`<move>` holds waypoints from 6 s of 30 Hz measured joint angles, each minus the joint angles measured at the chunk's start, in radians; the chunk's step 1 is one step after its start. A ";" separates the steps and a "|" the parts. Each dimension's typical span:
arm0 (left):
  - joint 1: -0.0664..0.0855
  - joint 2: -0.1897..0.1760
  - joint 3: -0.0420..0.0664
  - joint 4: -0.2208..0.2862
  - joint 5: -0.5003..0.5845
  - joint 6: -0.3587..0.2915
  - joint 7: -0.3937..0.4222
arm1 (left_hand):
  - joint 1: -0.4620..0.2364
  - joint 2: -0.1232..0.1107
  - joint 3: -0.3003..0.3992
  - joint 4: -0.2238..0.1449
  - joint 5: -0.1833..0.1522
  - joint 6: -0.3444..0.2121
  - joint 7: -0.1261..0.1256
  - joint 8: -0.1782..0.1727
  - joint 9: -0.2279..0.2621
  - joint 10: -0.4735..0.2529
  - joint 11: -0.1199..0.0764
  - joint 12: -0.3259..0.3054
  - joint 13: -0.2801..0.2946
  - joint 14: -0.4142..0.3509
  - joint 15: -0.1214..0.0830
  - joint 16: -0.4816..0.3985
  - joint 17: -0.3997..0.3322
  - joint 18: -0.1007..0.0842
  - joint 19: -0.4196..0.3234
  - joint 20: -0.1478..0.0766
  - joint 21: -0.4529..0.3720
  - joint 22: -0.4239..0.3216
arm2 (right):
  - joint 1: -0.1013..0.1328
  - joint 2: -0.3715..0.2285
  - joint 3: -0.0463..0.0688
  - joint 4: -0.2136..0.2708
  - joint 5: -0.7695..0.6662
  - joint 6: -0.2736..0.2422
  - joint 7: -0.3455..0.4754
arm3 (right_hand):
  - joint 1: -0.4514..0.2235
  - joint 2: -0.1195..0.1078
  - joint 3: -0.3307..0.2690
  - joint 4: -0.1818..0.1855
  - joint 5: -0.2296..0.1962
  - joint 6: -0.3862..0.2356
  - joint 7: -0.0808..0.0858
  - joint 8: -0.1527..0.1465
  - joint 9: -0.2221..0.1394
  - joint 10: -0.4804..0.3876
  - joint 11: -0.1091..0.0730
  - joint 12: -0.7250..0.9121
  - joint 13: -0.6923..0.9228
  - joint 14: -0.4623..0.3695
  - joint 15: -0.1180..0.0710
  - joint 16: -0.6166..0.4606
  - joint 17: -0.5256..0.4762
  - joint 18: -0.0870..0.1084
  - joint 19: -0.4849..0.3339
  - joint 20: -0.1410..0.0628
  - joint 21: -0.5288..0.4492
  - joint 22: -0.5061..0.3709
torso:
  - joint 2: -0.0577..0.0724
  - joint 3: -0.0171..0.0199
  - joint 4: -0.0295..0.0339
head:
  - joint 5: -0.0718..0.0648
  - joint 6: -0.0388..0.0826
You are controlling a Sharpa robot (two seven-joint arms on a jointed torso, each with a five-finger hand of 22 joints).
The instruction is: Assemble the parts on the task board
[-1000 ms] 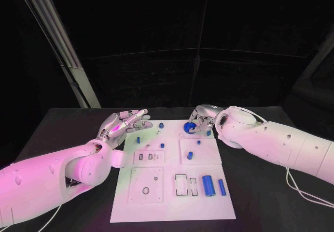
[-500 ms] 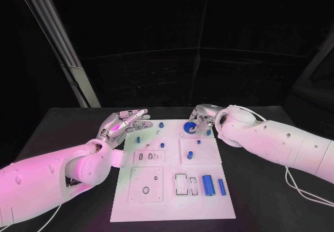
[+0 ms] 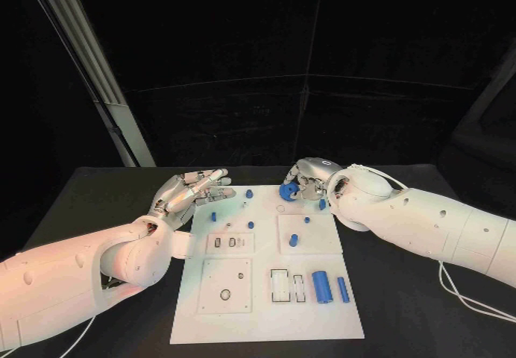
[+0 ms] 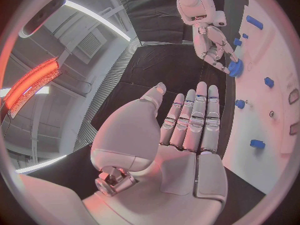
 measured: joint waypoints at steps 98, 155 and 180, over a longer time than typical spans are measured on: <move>0.000 -0.006 -0.003 0.000 0.035 0.016 -0.012 | 0.004 0.004 0.006 -0.006 0.000 -0.006 -0.002 0.000 0.000 -0.007 0.000 -0.004 -0.001 0.000 0.000 -0.004 -0.001 0.000 0.000 0.000 -0.004 0.000 | -0.012 -0.201 -0.015 0.109 0.296 -0.131 0.210 | -0.165 -0.045 -0.194 0.069 0.126 -0.074 0.013 -0.058 0.002 -0.052 0.023 -0.137 -0.105 0.002 0.027 -0.035 0.000 0.001 -0.004 0.036 -0.009 -0.001 | -0.010 0.0144 -0.0364 | 0.033 0.010; -0.002 -0.006 -0.016 -0.004 0.035 0.017 -0.012 | 0.004 0.004 0.005 -0.006 0.000 -0.006 -0.002 0.000 0.000 -0.007 0.000 -0.004 0.000 0.000 0.000 -0.004 -0.001 0.000 0.000 0.000 -0.004 0.000 | -0.088 -0.155 -0.016 -0.044 0.353 -0.073 0.282 | -0.084 -0.004 -0.178 0.016 0.105 -0.040 0.009 -0.050 0.006 -0.052 0.023 -0.144 -0.102 0.002 0.027 -0.035 0.000 0.001 0.000 0.032 -0.009 -0.001 | -0.011 0.0154 -0.0428 | 0.015 -0.011; -0.002 -0.007 -0.016 -0.004 0.035 0.017 -0.012 | 0.004 0.004 0.008 -0.008 0.000 -0.006 -0.002 0.000 0.000 -0.007 0.000 -0.004 0.000 0.000 0.000 -0.004 -0.001 0.000 0.000 0.000 -0.004 0.000 | -0.089 -0.141 -0.016 -0.057 0.337 -0.053 0.259 | -0.080 0.000 -0.167 0.006 0.088 -0.005 0.006 -0.039 0.008 -0.044 0.016 -0.128 -0.089 0.002 0.027 -0.030 0.001 0.001 0.005 0.026 -0.009 0.000 | -0.012 0.0154 -0.0432 | 0.014 -0.018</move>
